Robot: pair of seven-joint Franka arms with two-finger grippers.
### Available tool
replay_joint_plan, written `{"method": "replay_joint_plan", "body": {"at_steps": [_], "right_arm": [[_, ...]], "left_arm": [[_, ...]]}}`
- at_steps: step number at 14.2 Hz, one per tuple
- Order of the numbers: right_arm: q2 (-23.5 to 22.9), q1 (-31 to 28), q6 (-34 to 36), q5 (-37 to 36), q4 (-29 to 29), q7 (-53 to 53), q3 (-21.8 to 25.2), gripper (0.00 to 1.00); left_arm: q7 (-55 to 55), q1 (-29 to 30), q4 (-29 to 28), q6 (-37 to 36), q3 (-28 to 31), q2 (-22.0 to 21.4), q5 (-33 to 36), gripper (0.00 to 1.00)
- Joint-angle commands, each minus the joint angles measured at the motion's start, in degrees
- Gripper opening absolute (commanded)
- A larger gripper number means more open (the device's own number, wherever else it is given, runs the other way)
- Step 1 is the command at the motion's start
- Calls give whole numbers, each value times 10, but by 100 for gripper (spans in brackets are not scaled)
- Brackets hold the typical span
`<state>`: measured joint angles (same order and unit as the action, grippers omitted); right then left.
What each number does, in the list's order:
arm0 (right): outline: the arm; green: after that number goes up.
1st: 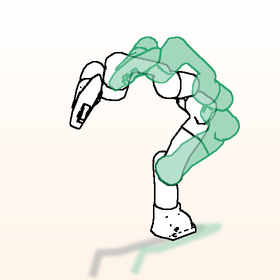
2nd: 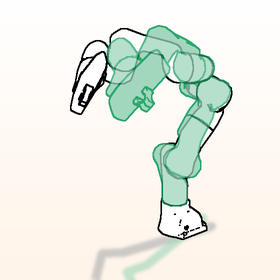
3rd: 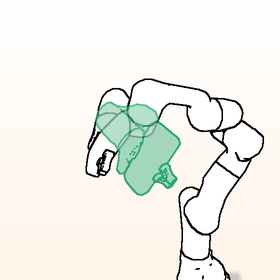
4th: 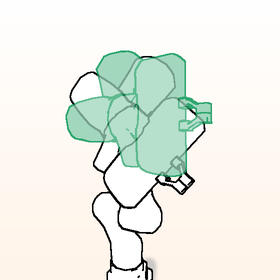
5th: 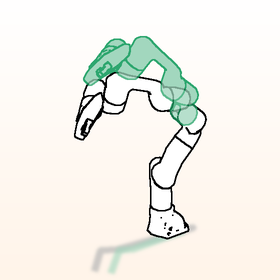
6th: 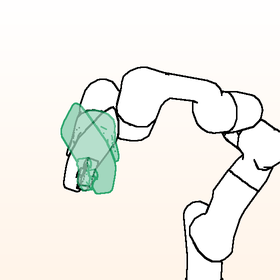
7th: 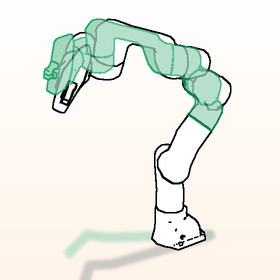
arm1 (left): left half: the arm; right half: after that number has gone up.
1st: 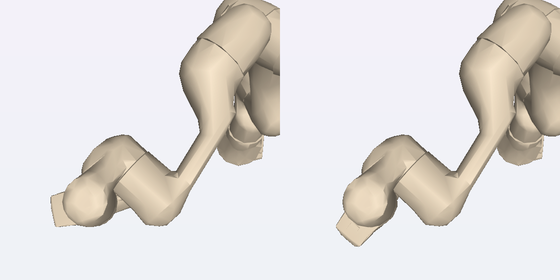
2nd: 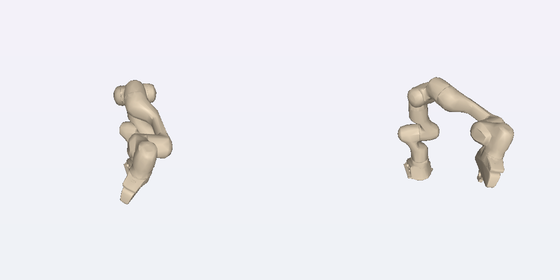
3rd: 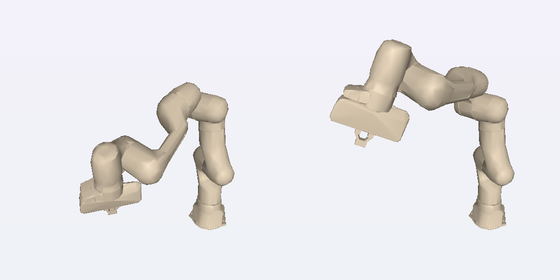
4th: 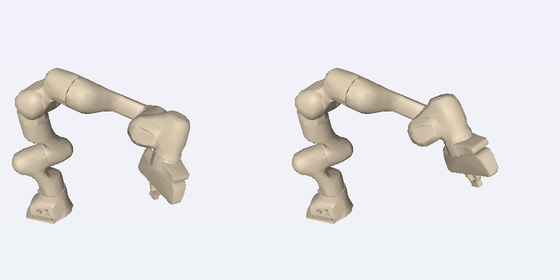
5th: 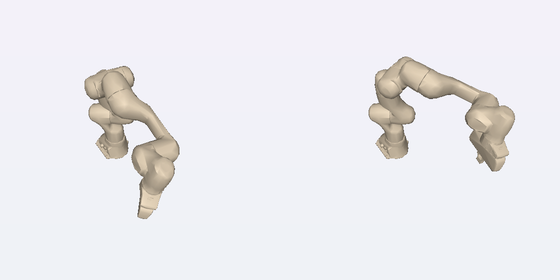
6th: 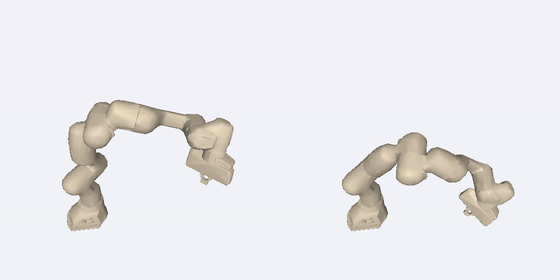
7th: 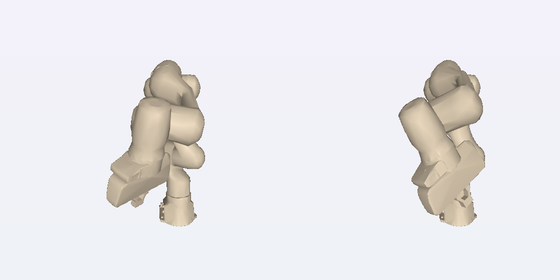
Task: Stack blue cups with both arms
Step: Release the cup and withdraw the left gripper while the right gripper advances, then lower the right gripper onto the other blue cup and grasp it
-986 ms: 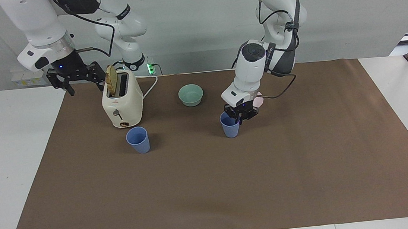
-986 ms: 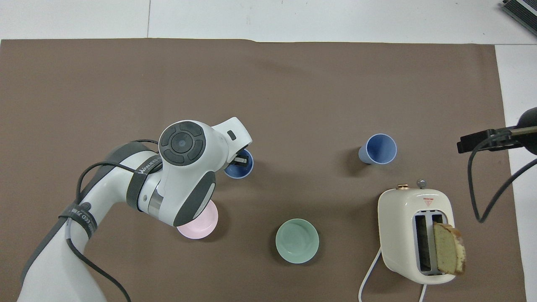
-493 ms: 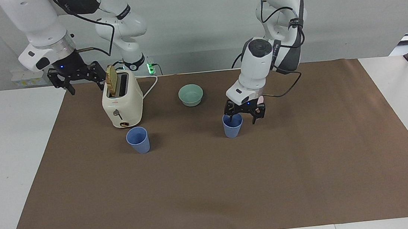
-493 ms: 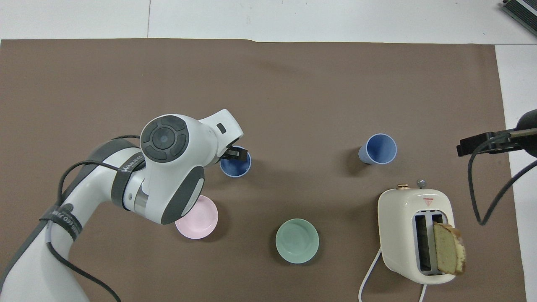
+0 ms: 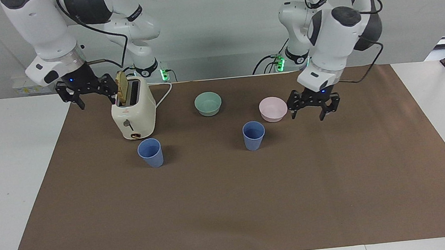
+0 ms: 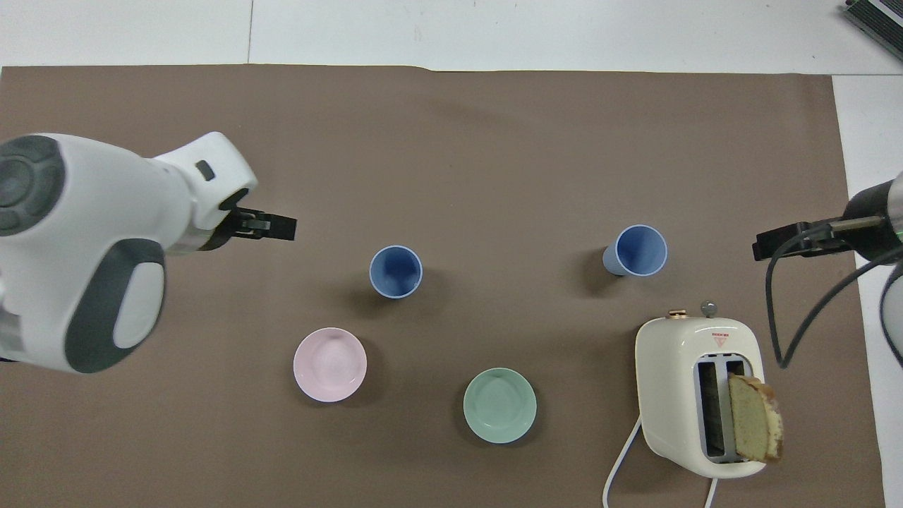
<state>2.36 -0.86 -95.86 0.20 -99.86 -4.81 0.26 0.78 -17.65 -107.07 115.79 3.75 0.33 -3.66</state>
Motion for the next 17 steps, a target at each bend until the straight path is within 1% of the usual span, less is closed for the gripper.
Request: {"method": "replay_joint_plan", "body": {"at_steps": [1,3,4,6,8,10,12,13,17], "right_arm": [[22,-26,-35,-9,-56,-14,-2,100],[6,-25,-56,-5,-69,-8,-2,100],[-7,-23,-75,-5,-78,-8,-2,100],[-38,-20,-117,-3,-98,-8,-3,100],[-56,-8,-160,-3,-111,-9,-4,100],[-69,0,-192,-3,-112,-11,-4,100],[-87,4,-199,-2,-112,-12,-7,100],[-96,17,-205,-2,-115,-10,-7,100],[-132,27,-236,-2,-116,-8,-8,100]], "left_arm": [[-84,71,70,-88,-7,5,-2,100],[-129,104,105,-130,-6,4,-1,100],[-134,115,126,-140,-6,5,-1,100],[-135,133,172,-182,-6,8,1,100],[-135,145,206,-221,-5,10,0,100],[-135,146,222,-237,-2,12,-1,100],[-135,146,224,-246,-1,12,-1,100],[-134,146,224,-256,-1,7,0,100],[-134,148,200,-260,5,-16,0,100]]}}
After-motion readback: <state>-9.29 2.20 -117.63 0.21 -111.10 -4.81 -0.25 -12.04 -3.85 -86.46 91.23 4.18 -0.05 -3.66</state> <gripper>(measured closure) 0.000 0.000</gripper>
